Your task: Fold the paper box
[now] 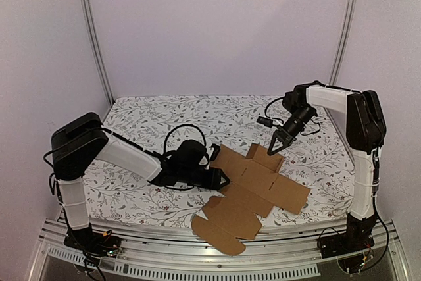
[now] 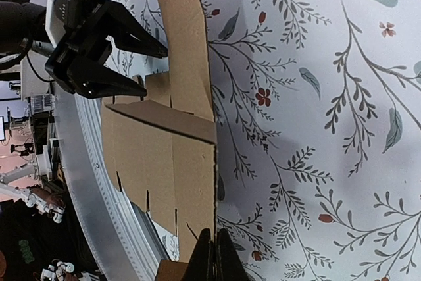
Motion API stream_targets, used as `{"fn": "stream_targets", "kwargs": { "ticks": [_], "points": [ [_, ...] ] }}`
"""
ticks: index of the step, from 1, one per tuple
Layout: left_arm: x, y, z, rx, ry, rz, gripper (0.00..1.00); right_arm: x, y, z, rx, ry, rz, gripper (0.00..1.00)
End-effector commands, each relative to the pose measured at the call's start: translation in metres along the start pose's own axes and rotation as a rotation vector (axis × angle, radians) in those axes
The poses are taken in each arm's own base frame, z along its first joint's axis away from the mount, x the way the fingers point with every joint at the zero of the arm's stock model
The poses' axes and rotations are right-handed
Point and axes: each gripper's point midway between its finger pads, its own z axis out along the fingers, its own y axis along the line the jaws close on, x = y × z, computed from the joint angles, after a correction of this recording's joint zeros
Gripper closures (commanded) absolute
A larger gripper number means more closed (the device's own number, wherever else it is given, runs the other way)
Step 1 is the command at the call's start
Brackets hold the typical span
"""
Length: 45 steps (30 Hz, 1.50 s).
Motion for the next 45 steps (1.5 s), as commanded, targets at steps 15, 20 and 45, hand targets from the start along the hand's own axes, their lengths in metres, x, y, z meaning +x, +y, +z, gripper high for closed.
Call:
{"fn": "stream_targets", "kwargs": {
  "ticks": [15,20,45],
  "points": [
    [0.027,-0.017,0.0,0.128,0.169,-0.071,0.69,-0.01,0.02,-0.025,-0.033,-0.079,-0.061,1.0],
    [0.025,-0.023,0.001,0.153,0.179,-0.085,0.87,-0.01,0.015,-0.023,-0.013,-0.085,-0.047,1.0],
    [0.012,0.032,-0.012,-0.27,0.294,0.106,1.0,-0.038,0.042,-0.013,0.296,-0.14,-0.1,0.68]
  ]
}}
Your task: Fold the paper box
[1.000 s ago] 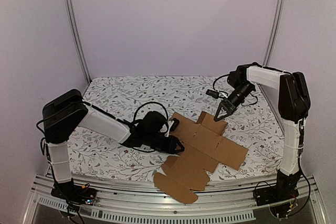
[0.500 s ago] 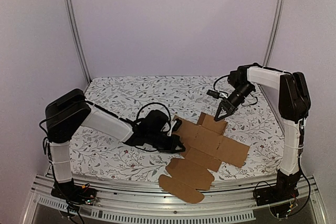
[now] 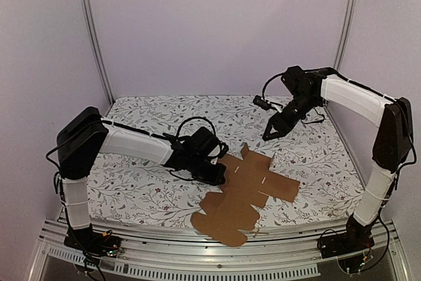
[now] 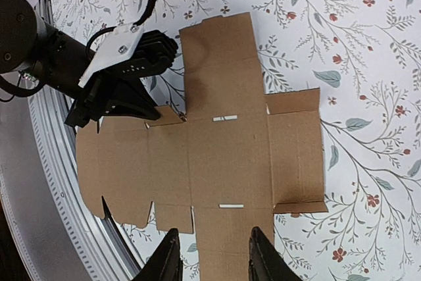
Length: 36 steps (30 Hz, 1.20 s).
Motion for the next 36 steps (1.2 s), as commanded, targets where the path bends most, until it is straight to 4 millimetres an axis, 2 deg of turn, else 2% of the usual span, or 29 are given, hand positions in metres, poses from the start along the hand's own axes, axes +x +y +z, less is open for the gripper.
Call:
{"fn": "stream_targets", "kwargs": {
  "ticks": [1,4,8,12,17,21,25,30,36],
  "points": [
    [0.018,0.033,-0.006,-0.149,0.078,0.038,1.0,0.003,-0.006,0.056,-0.04,0.075,0.101,0.71],
    [0.017,0.03,-0.007,-0.148,0.071,0.035,1.0,0.009,-0.002,0.082,-0.086,0.126,0.138,0.78],
    [0.015,0.025,-0.007,-0.133,0.06,0.033,1.0,0.026,0.008,0.119,-0.124,0.221,0.138,0.81],
    [0.016,0.022,-0.005,-0.119,0.059,0.028,1.0,0.035,0.011,0.14,-0.101,0.284,0.128,0.82],
    [0.014,0.014,-0.007,-0.103,0.046,0.035,1.0,0.054,-0.007,0.158,-0.016,0.363,0.181,0.85],
    [0.014,0.005,-0.009,-0.07,0.04,0.034,0.99,0.073,-0.013,0.173,-0.009,0.421,0.228,0.93],
    [0.014,-0.001,-0.01,-0.046,0.036,0.028,0.94,0.089,-0.023,0.184,0.021,0.473,0.244,0.95],
    [0.017,-0.008,-0.015,-0.011,0.028,0.017,0.81,0.095,-0.027,0.189,0.037,0.49,0.252,0.96],
    [0.015,-0.022,-0.021,0.115,-0.016,-0.013,0.82,0.099,-0.028,0.192,0.036,0.498,0.253,0.96]
  ]
}}
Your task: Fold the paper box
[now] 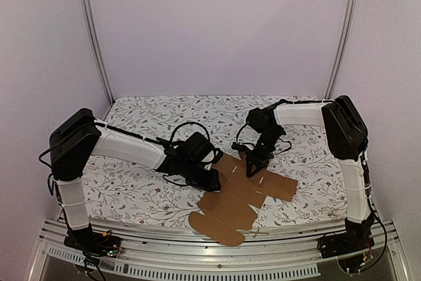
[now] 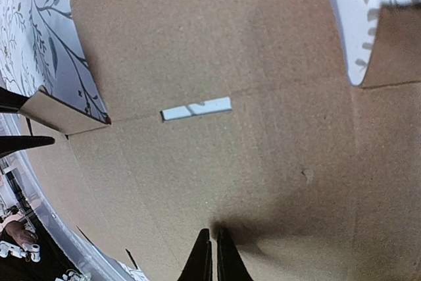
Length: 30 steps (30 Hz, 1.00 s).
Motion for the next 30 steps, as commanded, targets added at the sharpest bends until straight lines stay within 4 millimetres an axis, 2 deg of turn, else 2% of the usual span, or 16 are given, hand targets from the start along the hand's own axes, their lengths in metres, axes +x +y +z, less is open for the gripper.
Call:
{"fn": "stream_targets", "kwargs": {
  "ticks": [1,5,15,21,26,30],
  "points": [
    [-0.012,-0.029,-0.014,0.144,-0.066,0.0,0.82,0.017,-0.036,0.037,0.097,0.094,0.045,0.96],
    [-0.02,-0.041,-0.017,0.195,-0.093,0.002,0.82,0.018,-0.036,0.039,0.092,0.101,0.049,0.96],
    [-0.031,-0.055,-0.009,0.233,-0.087,0.018,0.81,0.02,-0.037,0.04,0.094,0.107,0.048,0.96],
    [-0.026,-0.055,-0.015,0.221,-0.083,0.021,0.79,0.021,-0.038,0.043,0.091,0.114,0.049,0.96],
    [-0.018,-0.054,-0.008,0.228,-0.057,0.022,0.79,0.021,-0.038,0.044,0.088,0.115,0.047,0.96],
    [-0.014,-0.045,-0.007,0.188,-0.053,0.016,0.74,0.021,-0.035,0.042,0.076,0.11,0.041,0.96]
  ]
}}
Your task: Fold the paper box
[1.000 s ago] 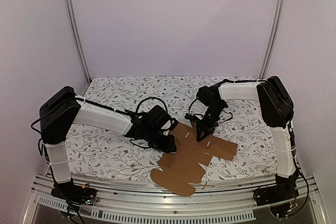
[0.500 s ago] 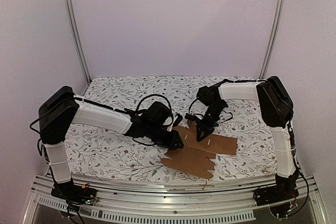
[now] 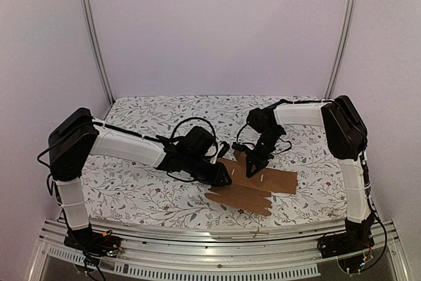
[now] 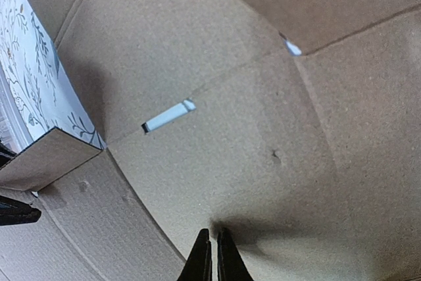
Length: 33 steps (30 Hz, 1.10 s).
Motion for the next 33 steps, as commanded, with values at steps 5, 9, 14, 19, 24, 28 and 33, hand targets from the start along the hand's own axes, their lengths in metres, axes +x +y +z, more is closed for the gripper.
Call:
{"fn": "stream_targets", "kwargs": {
  "ticks": [5,9,14,19,24,28,33],
  "points": [
    [0.017,0.004,0.0,-0.02,0.015,0.035,0.74,0.02,-0.034,0.037,0.091,0.096,0.024,0.96],
    [0.027,0.01,-0.001,-0.032,0.032,0.039,0.75,0.02,-0.034,0.036,0.096,0.095,0.016,0.96],
    [0.027,0.004,-0.005,0.019,0.005,0.056,0.72,0.021,-0.035,0.038,0.098,0.1,0.016,0.95],
    [0.024,0.013,-0.011,-0.002,-0.016,0.051,0.7,0.022,-0.036,0.039,0.097,0.105,0.019,0.95],
    [0.02,0.044,-0.025,-0.099,-0.038,0.014,0.76,0.023,-0.037,0.04,0.098,0.109,0.019,0.95],
    [0.029,0.069,-0.02,-0.201,0.024,0.009,0.9,0.022,-0.037,0.04,0.096,0.108,0.018,0.95],
    [0.037,0.084,-0.008,-0.259,0.08,-0.005,0.99,0.023,-0.037,0.041,0.098,0.111,0.018,0.95]
  ]
}}
